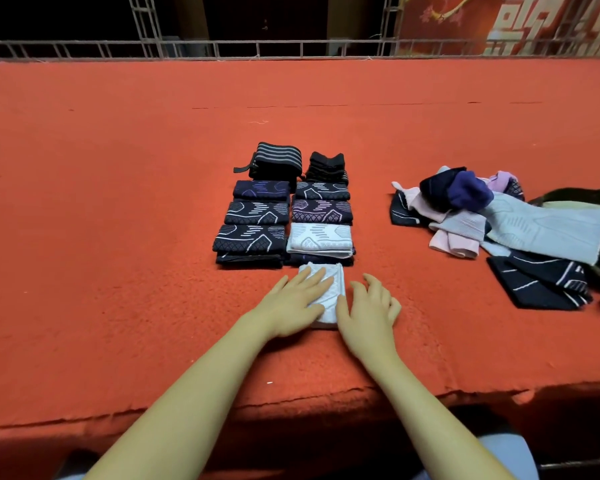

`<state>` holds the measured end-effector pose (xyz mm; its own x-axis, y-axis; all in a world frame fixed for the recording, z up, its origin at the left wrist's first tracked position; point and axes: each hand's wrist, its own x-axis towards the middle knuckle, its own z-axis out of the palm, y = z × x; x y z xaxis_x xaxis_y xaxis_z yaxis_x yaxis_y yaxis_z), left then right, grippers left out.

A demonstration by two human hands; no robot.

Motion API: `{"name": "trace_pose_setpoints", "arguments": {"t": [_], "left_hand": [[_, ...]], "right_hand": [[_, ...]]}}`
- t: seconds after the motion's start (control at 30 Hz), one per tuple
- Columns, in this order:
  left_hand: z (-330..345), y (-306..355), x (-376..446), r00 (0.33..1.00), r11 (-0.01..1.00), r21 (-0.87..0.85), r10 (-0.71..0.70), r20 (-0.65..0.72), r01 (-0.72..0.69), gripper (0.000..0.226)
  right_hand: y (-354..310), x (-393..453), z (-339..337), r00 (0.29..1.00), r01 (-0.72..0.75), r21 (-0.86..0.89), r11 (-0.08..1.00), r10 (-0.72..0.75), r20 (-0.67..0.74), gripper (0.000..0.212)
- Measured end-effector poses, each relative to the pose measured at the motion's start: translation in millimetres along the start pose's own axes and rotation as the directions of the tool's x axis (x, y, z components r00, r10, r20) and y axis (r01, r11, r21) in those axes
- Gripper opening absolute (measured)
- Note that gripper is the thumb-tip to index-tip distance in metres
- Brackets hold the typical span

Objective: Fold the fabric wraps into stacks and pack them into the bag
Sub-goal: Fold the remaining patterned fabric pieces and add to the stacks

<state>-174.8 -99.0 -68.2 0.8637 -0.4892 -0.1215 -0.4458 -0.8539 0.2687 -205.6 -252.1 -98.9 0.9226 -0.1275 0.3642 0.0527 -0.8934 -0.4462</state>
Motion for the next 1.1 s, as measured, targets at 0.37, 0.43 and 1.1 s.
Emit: {"name": "trace_pose_setpoints", "arguments": {"t": [0.37,0.43,1.1], "left_hand": [[-1,-1,-5,0.955,0.996,-0.056,0.049,-0.291,-0.068,0.054],[-8,-2,-8,0.922,0.995,-0.046,0.066,-0.381,-0.091,0.058],[1,-41,-36,0.689,0.968,0.187,0.251,-0.680,-0.169,0.016]], "right_hand": [[0,4,5,0.995,0.093,0.057,0.994,-0.094,0.019,0.059],[-4,6,0,0.987,0.161,0.152,0.975,-0.160,-0.017,0.052],[-9,18,-22,0.844,0.536,0.175,0.826,-0.518,-0.140,0.019]]}}
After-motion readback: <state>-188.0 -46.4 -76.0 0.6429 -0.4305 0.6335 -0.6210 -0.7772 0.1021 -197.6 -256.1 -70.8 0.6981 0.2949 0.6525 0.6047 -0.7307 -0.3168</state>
